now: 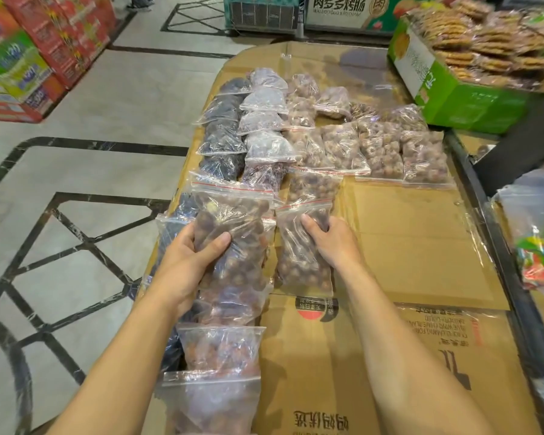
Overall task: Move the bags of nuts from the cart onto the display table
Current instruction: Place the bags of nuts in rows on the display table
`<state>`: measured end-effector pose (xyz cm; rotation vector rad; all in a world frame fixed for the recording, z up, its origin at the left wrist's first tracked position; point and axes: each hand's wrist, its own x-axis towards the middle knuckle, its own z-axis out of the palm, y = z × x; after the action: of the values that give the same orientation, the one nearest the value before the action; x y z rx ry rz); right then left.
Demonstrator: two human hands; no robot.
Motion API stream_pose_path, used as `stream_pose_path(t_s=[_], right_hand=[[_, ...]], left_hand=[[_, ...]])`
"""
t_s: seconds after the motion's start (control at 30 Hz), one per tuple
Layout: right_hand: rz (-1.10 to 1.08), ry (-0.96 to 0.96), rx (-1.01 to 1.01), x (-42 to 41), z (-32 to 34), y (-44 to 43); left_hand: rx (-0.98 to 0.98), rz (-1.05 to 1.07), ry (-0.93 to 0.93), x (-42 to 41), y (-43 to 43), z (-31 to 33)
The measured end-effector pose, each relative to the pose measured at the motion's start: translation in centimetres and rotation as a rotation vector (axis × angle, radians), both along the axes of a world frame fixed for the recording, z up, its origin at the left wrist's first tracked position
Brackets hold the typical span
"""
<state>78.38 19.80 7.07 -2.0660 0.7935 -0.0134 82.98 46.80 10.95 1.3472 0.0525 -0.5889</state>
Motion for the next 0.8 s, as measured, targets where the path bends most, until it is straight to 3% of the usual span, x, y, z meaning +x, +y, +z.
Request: stream_pose_path(t_s=[0.43,0.67,0.8], right_hand=[[-0.144,-0.085,-0.122,-4.1,3.3,-0.2],[0.023,-0.168,0.433,-8.8,7.1,4.9],[-0.001,-0.219,0.682,-11.4,7.3,6.2]], left_hand=[[0.017,0.019,-0.019,-3.1,-0.7,1.3],[-0.020,-0.046,-0.041,-7.7,-2.6,2.4],[-0.016,-0.075,-0.022,-10.3,-3.8,2.8]])
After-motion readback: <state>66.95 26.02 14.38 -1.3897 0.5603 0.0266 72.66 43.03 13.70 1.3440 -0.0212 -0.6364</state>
